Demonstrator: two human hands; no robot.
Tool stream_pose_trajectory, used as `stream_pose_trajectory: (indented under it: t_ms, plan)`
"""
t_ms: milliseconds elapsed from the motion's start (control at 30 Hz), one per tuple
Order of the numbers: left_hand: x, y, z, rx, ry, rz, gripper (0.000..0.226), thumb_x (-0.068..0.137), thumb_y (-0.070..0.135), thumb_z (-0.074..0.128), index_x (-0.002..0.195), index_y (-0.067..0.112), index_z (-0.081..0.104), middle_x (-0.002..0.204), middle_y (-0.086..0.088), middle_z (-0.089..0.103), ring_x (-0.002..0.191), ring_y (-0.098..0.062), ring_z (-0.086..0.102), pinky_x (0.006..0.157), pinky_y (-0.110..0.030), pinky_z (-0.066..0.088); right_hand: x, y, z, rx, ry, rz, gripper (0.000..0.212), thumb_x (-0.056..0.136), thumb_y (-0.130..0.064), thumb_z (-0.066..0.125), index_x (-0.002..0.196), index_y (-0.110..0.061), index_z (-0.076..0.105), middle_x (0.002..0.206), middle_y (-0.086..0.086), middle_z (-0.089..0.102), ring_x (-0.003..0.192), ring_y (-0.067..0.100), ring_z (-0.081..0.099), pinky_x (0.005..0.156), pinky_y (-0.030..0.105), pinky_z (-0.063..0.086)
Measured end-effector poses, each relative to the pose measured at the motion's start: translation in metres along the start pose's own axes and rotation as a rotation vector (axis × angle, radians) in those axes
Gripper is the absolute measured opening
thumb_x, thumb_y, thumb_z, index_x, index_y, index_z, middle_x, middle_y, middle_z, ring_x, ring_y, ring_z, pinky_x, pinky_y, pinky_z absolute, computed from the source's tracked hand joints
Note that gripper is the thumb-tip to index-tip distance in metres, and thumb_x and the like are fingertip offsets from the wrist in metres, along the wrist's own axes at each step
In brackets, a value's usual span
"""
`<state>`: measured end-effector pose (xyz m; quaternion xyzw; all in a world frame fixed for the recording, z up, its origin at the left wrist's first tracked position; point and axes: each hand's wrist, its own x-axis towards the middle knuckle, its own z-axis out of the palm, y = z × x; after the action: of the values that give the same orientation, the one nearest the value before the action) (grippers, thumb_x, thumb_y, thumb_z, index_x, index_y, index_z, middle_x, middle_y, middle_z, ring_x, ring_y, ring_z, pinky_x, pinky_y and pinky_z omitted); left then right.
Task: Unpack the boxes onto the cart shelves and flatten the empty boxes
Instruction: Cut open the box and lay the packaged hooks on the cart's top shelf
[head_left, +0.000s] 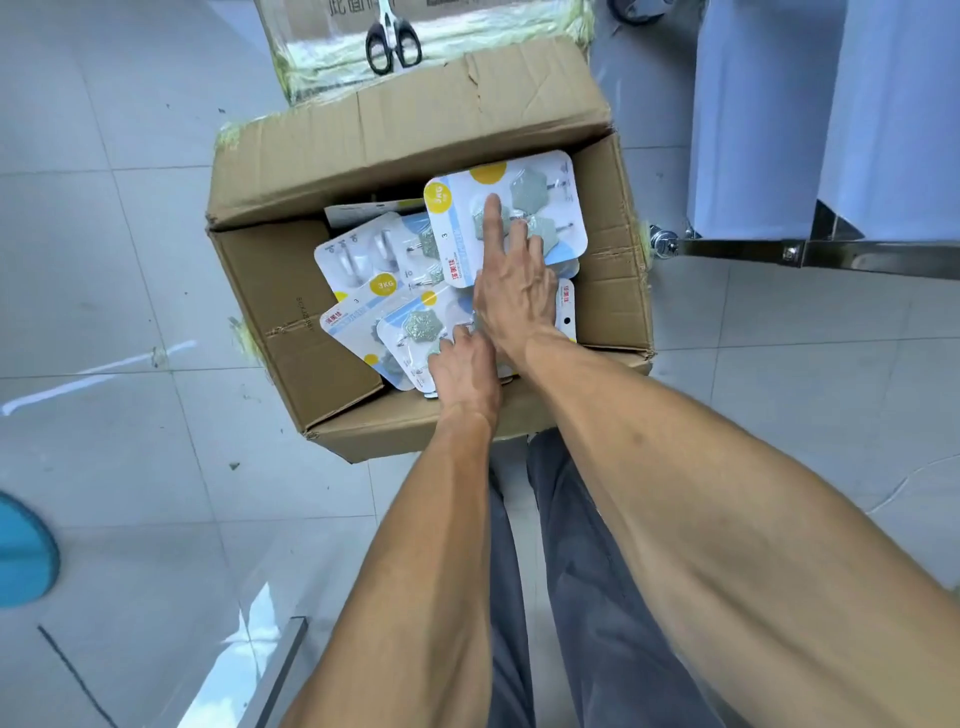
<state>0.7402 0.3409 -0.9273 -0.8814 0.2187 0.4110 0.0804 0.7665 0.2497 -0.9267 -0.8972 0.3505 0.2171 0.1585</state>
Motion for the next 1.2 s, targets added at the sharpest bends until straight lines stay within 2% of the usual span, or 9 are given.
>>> stream_pose_trajectory:
  t_ms: [133, 200, 267, 400, 567, 800, 1000, 1133, 1200]
  plan:
    - [0.001, -0.007, 0.003, 0.049, 0.028, -0.039, 0.033, 0.084, -0.008, 0.055, 0.111, 0.009, 0.063, 0.109, -0.011, 0.063, 0.1, -0.03, 0.061, 0.075, -0.04, 0.045, 0.007, 0.006, -0.006, -0.093, 0.036, 0.061, 0.045, 0.093, -0.006, 0.038, 0.138, -0.007, 0.041, 0.132, 0.014, 0.043, 0.115, 0.03, 0.044, 0.081, 0.039, 0.037]
    - [0.0, -0.009, 0.007, 0.054, 0.049, -0.029, 0.031, 0.084, -0.007, 0.056, 0.108, 0.011, 0.064, 0.106, -0.01, 0.063, 0.098, -0.03, 0.061, 0.073, -0.04, 0.043, 0.011, 0.008, -0.01, -0.132, 0.059, 0.046, 0.036, 0.092, -0.004, 0.038, 0.125, -0.006, 0.051, 0.144, 0.019, 0.035, 0.127, 0.035, 0.038, 0.089, 0.042, 0.035]
    - [0.0, -0.01, 0.009, 0.05, 0.059, -0.021, 0.031, 0.084, -0.007, 0.055, 0.108, 0.012, 0.063, 0.107, -0.01, 0.061, 0.099, -0.03, 0.059, 0.073, -0.04, 0.042, 0.013, 0.009, -0.01, -0.109, 0.033, 0.033, 0.032, 0.094, -0.004, 0.039, 0.124, -0.006, 0.05, 0.154, 0.02, 0.024, 0.139, 0.035, 0.029, 0.095, 0.044, 0.036]
    - [0.0, -0.011, 0.013, 0.021, 0.064, -0.024, 0.029, 0.086, -0.004, 0.054, 0.109, 0.012, 0.062, 0.111, -0.011, 0.06, 0.104, -0.03, 0.055, 0.075, -0.04, 0.041, 0.007, 0.004, -0.007, -0.047, -0.003, 0.07, 0.035, 0.094, -0.002, 0.04, 0.128, -0.008, 0.042, 0.144, 0.017, 0.035, 0.122, 0.031, 0.043, 0.086, 0.041, 0.043]
    - [-0.004, -0.008, 0.014, -0.015, 0.118, -0.035, 0.023, 0.087, 0.014, 0.049, 0.108, 0.013, 0.06, 0.11, -0.011, 0.059, 0.105, -0.031, 0.053, 0.089, -0.043, 0.034, -0.006, 0.005, -0.001, -0.047, 0.011, 0.033, 0.033, 0.094, -0.002, 0.036, 0.125, -0.01, 0.045, 0.127, 0.013, 0.047, 0.113, 0.031, 0.049, 0.083, 0.041, 0.04]
    - [-0.016, -0.014, 0.015, 0.003, 0.135, -0.049, 0.018, 0.09, 0.022, 0.044, 0.102, 0.018, 0.057, 0.104, -0.009, 0.056, 0.102, -0.03, 0.048, 0.087, -0.042, 0.029, -0.032, 0.01, 0.012, 0.011, -0.121, 0.106, 0.028, 0.098, -0.006, 0.036, 0.121, -0.006, 0.052, 0.122, 0.014, 0.053, 0.111, 0.032, 0.053, 0.079, 0.04, 0.04]
    - [-0.023, -0.02, 0.004, 0.089, 0.21, 0.009, 0.021, 0.089, 0.025, 0.047, 0.101, 0.013, 0.059, 0.111, -0.009, 0.048, 0.103, -0.029, 0.043, 0.088, -0.04, 0.034, -0.049, 0.024, 0.008, 0.012, -0.075, 0.185, 0.03, 0.095, -0.013, 0.052, 0.124, -0.004, 0.051, 0.126, 0.011, 0.048, 0.115, 0.027, 0.047, 0.088, 0.04, 0.044]
    - [-0.023, -0.02, 0.0, 0.092, 0.218, 0.095, 0.026, 0.087, 0.026, 0.048, 0.093, 0.006, 0.063, 0.119, -0.012, 0.048, 0.105, -0.028, 0.044, 0.089, -0.038, 0.038, -0.057, 0.037, 0.01, 0.059, -0.057, 0.284, 0.029, 0.092, -0.011, 0.054, 0.12, -0.002, 0.051, 0.125, 0.012, 0.046, 0.11, 0.028, 0.049, 0.082, 0.039, 0.046]
    - [-0.019, -0.017, 0.001, 0.034, 0.187, 0.125, 0.021, 0.09, 0.021, 0.048, 0.101, 0.007, 0.059, 0.113, -0.011, 0.051, 0.1, -0.029, 0.048, 0.082, -0.037, 0.039, -0.057, 0.04, 0.014, 0.073, -0.069, 0.282, 0.032, 0.093, -0.01, 0.052, 0.124, -0.001, 0.049, 0.122, 0.014, 0.048, 0.108, 0.029, 0.052, 0.079, 0.04, 0.046]
